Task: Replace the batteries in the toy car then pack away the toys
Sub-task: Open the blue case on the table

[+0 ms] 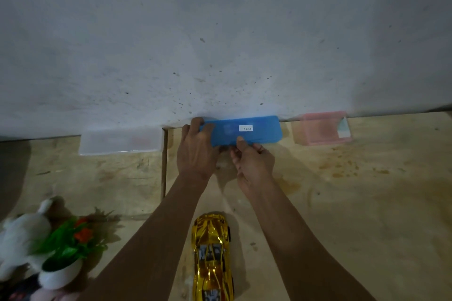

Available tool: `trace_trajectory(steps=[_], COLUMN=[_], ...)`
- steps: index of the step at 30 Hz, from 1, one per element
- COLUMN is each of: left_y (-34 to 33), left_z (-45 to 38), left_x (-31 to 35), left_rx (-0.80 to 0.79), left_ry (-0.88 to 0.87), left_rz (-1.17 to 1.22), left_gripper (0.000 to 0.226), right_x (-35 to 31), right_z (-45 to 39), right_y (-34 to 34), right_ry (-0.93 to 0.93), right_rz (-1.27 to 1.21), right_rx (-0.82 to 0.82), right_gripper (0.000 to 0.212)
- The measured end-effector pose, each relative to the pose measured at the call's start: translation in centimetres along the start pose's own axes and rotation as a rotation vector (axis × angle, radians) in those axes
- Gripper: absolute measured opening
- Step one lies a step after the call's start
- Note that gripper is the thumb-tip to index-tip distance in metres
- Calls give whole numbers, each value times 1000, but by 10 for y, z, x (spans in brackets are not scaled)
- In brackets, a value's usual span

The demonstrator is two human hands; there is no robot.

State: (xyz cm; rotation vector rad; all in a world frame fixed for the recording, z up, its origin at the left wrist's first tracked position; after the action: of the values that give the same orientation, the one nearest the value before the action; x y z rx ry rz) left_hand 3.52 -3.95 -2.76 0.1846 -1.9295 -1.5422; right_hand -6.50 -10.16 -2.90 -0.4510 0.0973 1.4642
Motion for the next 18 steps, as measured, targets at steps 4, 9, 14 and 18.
trace_trajectory(steps=[4, 9, 14, 18], left_y=[-1, 1, 0, 4], left_z=[0, 3, 16, 31], left_x=[1, 0, 0, 7], left_rx=[-3, -3, 146, 214], left_ry=[5, -30, 77, 110], left_rz=[2, -18, 145, 240], left_gripper=[51, 62, 90, 82], right_x=[0, -6, -33, -61], right_z=[3, 12, 3, -5], right_y=[3, 4, 3, 5], right_ry=[19, 202, 620, 951], right_rz=[-20, 34, 380, 739], right_rx=[49, 81, 18, -66], right_gripper=[37, 41, 25, 32])
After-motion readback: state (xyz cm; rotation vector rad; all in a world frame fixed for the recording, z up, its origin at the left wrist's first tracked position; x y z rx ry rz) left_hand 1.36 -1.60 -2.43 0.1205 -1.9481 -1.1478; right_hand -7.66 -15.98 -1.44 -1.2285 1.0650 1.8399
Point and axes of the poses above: each hand's wrist, its own z-axis away from the middle knuckle, its own y-axis out of the back of the hand, x = y × z, the point moved 2 cm from there along -z, towards the middle knuckle, and after that the axes turned 13 degrees about -y, right-handed, at the moved point
